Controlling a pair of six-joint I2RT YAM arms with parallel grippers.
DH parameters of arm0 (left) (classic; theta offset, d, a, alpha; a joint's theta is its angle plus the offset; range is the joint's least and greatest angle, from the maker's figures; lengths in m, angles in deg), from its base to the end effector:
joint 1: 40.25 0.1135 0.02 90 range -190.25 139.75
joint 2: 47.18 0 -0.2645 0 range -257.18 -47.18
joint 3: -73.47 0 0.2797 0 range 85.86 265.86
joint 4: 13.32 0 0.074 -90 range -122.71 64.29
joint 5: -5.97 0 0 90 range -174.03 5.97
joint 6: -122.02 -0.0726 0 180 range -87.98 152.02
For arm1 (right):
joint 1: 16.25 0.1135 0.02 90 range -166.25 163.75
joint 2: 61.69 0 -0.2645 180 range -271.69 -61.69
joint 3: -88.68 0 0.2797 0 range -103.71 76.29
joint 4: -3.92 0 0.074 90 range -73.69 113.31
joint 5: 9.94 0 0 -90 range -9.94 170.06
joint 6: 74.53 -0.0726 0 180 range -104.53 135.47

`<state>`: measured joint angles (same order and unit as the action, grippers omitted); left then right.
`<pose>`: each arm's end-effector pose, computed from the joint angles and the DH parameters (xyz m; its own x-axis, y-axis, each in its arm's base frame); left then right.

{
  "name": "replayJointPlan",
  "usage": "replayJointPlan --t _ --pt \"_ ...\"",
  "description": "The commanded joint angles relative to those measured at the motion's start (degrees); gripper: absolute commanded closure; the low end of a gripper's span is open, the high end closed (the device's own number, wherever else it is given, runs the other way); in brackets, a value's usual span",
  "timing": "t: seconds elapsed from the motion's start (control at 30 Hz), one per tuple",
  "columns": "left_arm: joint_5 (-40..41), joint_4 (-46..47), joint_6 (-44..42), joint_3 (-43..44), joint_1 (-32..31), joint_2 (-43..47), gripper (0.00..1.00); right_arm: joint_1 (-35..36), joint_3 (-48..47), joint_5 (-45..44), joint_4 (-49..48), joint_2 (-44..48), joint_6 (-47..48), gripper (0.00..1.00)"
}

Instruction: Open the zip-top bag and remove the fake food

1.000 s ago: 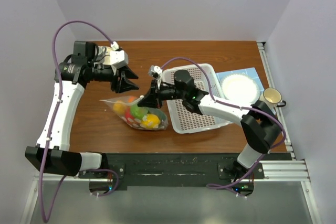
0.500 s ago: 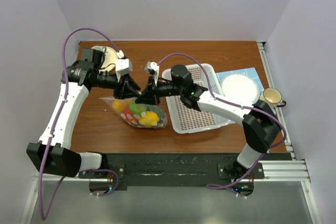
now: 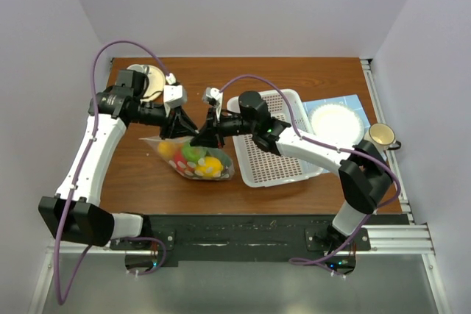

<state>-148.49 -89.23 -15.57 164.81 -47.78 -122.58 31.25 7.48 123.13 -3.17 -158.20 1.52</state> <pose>0.2640 -0.1010 0.3551 -0.2066 0.3484 -0.9143 0.9737 0.1646 -0.1573 0.2644 0.3619 0.2843 -0.3337 -0.1035 -0.9370 -0.9426 0.0208 0.3334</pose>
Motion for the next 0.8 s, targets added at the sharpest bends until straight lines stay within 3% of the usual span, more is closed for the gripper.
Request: replayJointPlan --t 0.0,0.2,0.33,0.43,0.77 --pt "-1.3 -3.0 -2.9 -0.4 -0.7 -0.9 0.71 0.0 -1.8 -0.2 -1.4 1.1 0.9 1.00" --pt "-1.5 -2.9 -3.2 -0.4 -0.8 -1.1 0.71 0.0 -1.7 -0.3 -1.3 1.4 0.9 1.00" --pt "-2.2 -3.5 -3.7 0.2 -1.2 -1.9 0.94 0.0 -1.8 -0.4 -1.2 1.6 0.9 1.00" --pt "-1.8 -4.5 -4.5 0.9 -1.2 -2.2 1.00 0.0 -2.0 -0.7 -0.3 1.9 1.5 1.00" --pt "5.0 -7.8 -7.0 2.6 -1.2 -1.8 1.00 -2.1 -1.1 -2.9 1.7 5.4 3.2 1.00"
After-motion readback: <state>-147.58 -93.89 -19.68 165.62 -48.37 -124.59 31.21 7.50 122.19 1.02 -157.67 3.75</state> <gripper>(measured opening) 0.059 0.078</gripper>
